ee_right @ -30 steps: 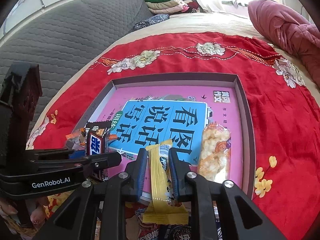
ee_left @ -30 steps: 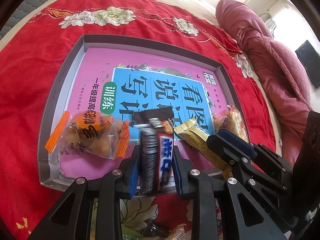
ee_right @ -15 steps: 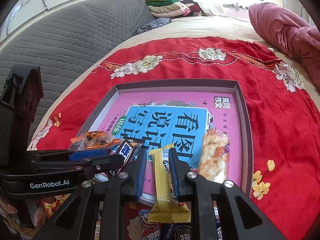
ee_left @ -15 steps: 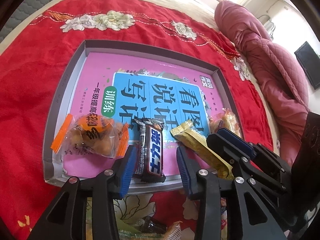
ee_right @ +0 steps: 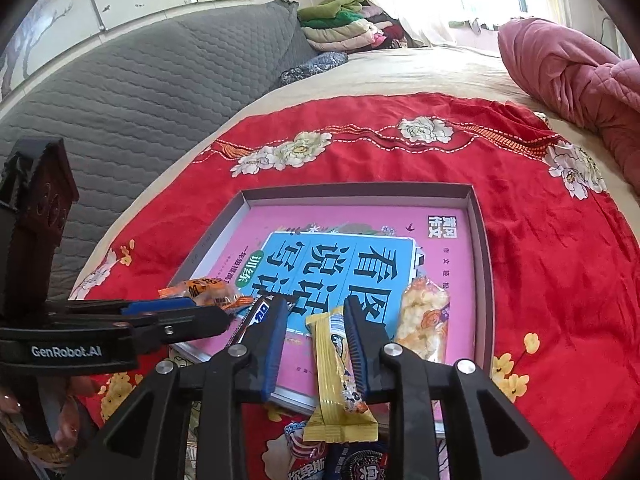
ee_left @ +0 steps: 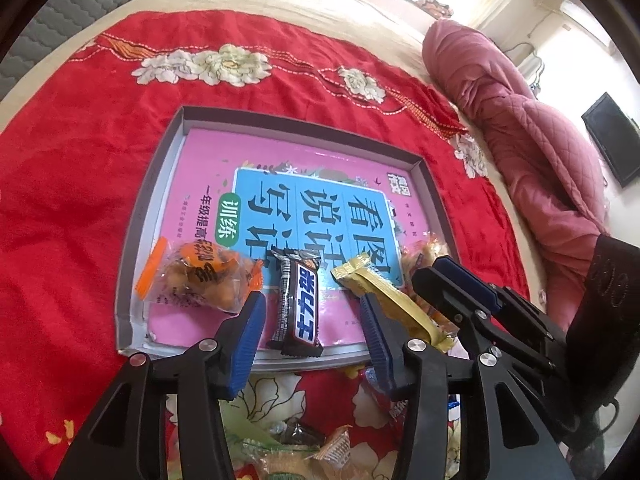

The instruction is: Organize snacks

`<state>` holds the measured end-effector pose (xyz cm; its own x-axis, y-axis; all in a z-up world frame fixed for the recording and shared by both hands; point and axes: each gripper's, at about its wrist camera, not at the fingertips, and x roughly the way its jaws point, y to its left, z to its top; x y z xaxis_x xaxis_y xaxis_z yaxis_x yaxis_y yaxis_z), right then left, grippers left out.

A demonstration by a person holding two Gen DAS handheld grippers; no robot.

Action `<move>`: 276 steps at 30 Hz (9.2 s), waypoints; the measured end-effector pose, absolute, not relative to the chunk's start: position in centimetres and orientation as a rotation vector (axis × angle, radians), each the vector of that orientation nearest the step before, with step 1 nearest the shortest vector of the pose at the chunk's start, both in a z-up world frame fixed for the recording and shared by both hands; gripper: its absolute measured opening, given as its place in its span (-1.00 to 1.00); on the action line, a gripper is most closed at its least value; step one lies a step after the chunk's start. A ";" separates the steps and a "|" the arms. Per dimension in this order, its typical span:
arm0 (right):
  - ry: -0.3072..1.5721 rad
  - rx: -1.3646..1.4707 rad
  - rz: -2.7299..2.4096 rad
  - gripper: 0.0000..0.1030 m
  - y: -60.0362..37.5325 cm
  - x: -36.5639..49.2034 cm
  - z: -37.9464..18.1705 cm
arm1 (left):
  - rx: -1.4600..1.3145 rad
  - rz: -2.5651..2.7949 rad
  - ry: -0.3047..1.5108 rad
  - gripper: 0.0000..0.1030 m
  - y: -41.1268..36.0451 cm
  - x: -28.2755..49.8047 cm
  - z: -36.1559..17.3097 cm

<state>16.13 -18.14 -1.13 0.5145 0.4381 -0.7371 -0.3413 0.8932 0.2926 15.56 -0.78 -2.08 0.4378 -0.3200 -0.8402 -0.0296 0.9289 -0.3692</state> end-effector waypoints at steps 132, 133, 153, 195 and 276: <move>1.175 -0.061 0.301 0.19 -19.8 9.6 -7.3 | -0.266 -0.096 1.288 0.20 3.5 6.4 -8.6; 1.173 -0.047 0.305 0.17 -20.0 9.6 -7.3 | -0.268 -0.097 1.286 0.20 3.5 6.4 -8.7; 1.106 0.290 0.298 0.07 -24.9 8.7 -4.4 | -0.274 -0.121 1.216 -0.14 3.8 5.8 -6.5; 0.979 0.095 0.347 0.07 -21.3 12.8 -3.2 | -0.344 -0.102 1.066 -0.14 4.1 10.1 -2.0; 0.983 -0.166 0.271 0.08 -17.7 15.0 -5.2 | -0.326 -0.065 1.124 -0.13 1.7 15.3 -5.4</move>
<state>15.04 -17.65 -5.17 0.5248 0.1508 -0.8377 -0.3001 0.9538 -0.0163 15.26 1.75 -5.43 0.4354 -0.2142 -0.8744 -0.1117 0.9509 -0.2886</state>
